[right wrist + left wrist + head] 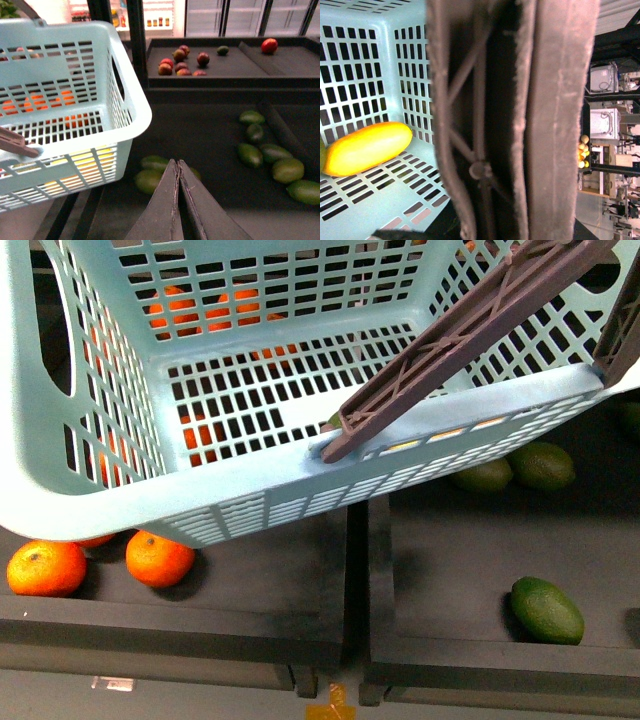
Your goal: Pick mango and avocado into basket
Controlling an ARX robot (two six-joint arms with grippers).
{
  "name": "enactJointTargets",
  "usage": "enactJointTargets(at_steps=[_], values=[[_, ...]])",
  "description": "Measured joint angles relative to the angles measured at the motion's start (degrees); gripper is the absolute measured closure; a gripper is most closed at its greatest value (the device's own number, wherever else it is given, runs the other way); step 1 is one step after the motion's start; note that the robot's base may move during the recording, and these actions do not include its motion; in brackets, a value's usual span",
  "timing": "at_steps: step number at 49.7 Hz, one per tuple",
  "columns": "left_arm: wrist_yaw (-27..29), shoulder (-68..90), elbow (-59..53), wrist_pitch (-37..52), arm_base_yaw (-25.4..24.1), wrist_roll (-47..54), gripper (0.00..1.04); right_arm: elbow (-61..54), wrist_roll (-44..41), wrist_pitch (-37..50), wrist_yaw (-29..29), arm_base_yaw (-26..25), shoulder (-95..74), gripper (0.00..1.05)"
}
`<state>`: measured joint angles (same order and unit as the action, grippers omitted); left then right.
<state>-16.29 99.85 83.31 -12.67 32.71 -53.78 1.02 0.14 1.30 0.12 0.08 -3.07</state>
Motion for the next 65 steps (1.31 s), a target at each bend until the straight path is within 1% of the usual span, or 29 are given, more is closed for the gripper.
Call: enactJointTargets(at_steps=[13,18,19,23,25,30,34,35,37,40,52,58,65], values=[[0.07,0.00,0.00,0.00,-0.02,-0.04,0.90,-0.02,-0.02,-1.18,-0.11,0.00,2.69,1.02],[0.13,0.00,0.00,0.00,-0.02,0.04,0.90,0.00,0.00,-1.20,-0.11,0.00,2.69,0.86],[0.15,0.00,0.00,0.00,-0.02,0.02,0.90,-0.02,0.00,-1.20,-0.11,0.00,2.71,0.85],[0.15,0.00,0.00,0.00,-0.02,-0.02,0.90,0.00,0.00,-1.20,-0.11,0.00,2.71,0.71],[0.13,0.00,0.00,0.00,-0.02,0.00,0.90,-0.02,0.00,-1.20,-0.11,0.00,2.71,0.64],[0.13,0.00,0.00,0.00,-0.02,0.00,0.90,-0.02,0.00,-1.20,-0.11,0.00,2.71,0.41],[0.15,0.00,0.00,0.00,-0.02,0.00,0.90,0.00,0.00,-1.20,-0.11,0.00,2.71,0.29],[0.15,0.00,0.00,0.00,-0.02,0.00,0.90,0.00,0.00,-1.20,-0.11,0.00,2.71,0.28],[0.15,0.00,0.00,0.00,-0.02,0.00,0.90,0.00,0.00,-1.20,-0.11,0.00,2.71,0.21],[0.11,0.00,0.00,0.00,-0.02,0.00,0.90,-0.02,0.02,-1.20,-0.11,0.00,2.71,0.08],[0.15,0.00,0.00,0.00,0.22,0.02,0.90,0.00,0.02,-1.22,0.13,0.00,2.71,0.09],[-1.11,0.00,0.00,0.00,0.66,-0.44,0.90,0.00,0.02,-1.25,0.09,0.00,2.75,0.09],[-0.61,0.00,0.00,0.02,0.66,-0.42,0.90,0.00,0.02,-1.33,0.00,0.00,2.75,0.09]])
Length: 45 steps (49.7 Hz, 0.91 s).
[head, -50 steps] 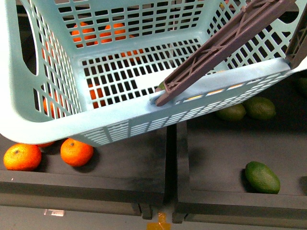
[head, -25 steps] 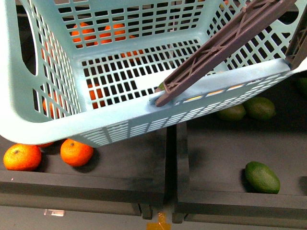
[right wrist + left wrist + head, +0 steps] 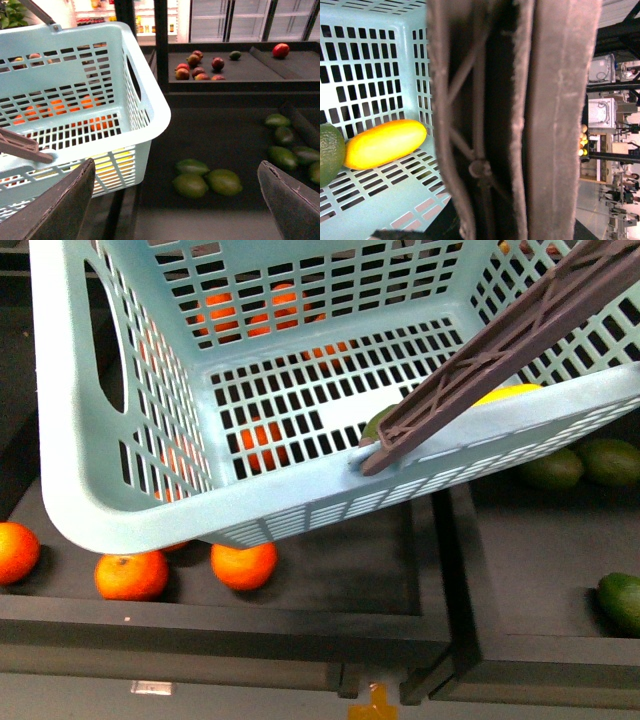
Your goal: Pick mango and avocado into basket
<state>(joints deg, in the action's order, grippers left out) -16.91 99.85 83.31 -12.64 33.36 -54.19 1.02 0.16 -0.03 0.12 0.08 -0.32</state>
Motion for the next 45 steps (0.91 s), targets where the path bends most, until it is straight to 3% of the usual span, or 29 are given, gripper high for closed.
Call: enactJointTargets(at_steps=[45], values=[[0.85,-0.02,0.00,-0.02,-0.52,0.52,0.90,0.00,0.00,-0.04,0.04,0.00,0.15,0.09]])
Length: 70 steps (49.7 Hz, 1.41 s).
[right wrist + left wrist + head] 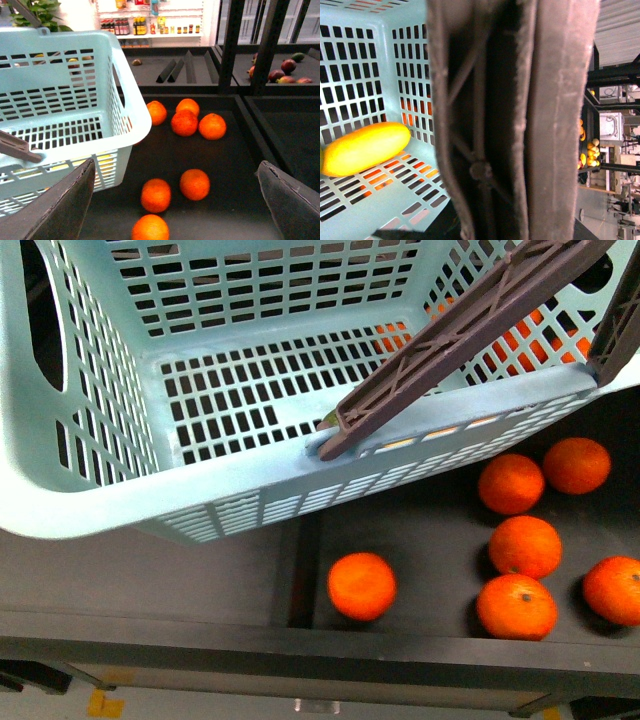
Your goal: Pick mango and avocado into basket
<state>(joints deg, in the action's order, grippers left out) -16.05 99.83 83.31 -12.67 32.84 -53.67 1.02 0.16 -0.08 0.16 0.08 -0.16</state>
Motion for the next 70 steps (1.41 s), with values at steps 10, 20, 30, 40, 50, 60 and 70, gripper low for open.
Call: enactJointTargets(at_steps=[10,20,30,40,50,60,70], values=[[-0.13,0.00,0.00,0.00,-0.07,-0.09,0.90,0.00,0.00,-0.02,-0.15,0.00,0.00,0.09],[1.03,0.00,0.00,0.00,-1.16,0.11,0.90,0.00,-0.02,-0.02,-0.42,-0.04,-0.04,0.09],[0.57,0.00,0.00,0.00,-0.92,0.44,0.90,-0.02,-0.02,-0.02,-0.37,-0.04,-0.04,0.09],[20.04,4.11,8.68,-16.35,2.25,3.19,0.90,0.00,-0.02,-0.02,-0.20,-0.04,-0.04,0.09],[35.36,15.17,12.98,-14.91,0.04,6.82,0.90,0.00,-0.02,-0.02,-0.15,-0.04,-0.04,0.09],[33.11,22.16,17.35,-7.78,-7.32,-7.39,0.90,-0.02,-0.02,-0.02,-0.17,-0.04,-0.04,0.09],[33.73,28.02,20.00,-1.88,-10.91,-26.14,0.90,-0.02,-0.02,-0.02,-0.17,-0.04,-0.04,0.09]])
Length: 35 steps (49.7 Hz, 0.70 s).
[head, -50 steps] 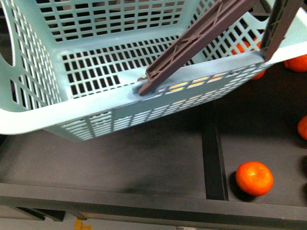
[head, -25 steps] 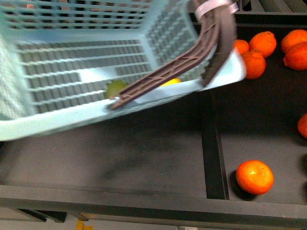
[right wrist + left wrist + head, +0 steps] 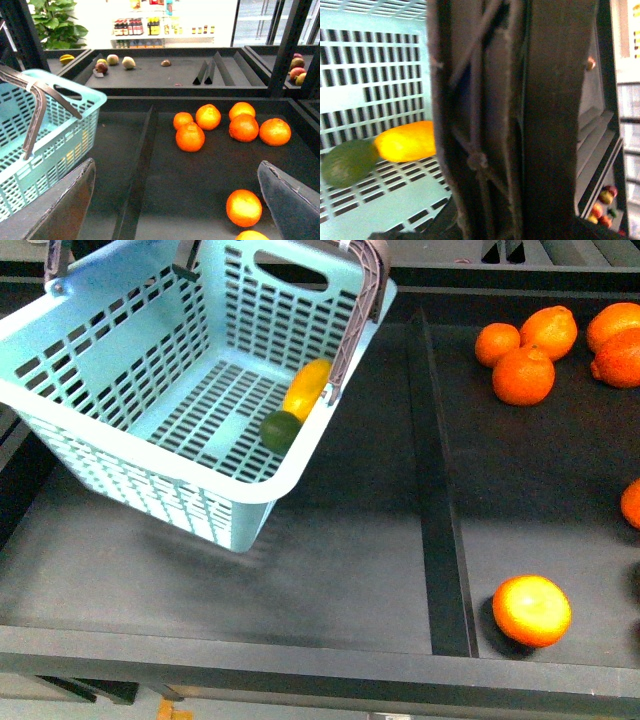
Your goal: Pick mango and avocado into basket
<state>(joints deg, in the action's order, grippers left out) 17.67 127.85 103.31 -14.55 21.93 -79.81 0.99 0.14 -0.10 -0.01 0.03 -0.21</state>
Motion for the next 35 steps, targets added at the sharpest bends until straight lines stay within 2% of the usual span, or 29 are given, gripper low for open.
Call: enactJointTargets(at_steps=[9,17,28,35], values=[[3.26,1.70,-2.64,2.82,-1.79,-8.24,0.90,0.00,0.00,0.00,0.02,0.00,0.00,0.09],[1.95,0.68,-6.71,4.59,-2.29,-13.79,0.90,0.00,0.00,0.00,0.02,0.00,0.00,0.09],[-0.42,-0.98,-13.55,10.16,-2.29,-15.63,0.90,0.00,0.00,0.00,0.02,0.00,0.00,0.09],[-0.48,-3.89,-17.90,11.02,-1.95,-15.61,0.66,0.00,0.00,0.00,0.00,0.00,0.00,0.09]])
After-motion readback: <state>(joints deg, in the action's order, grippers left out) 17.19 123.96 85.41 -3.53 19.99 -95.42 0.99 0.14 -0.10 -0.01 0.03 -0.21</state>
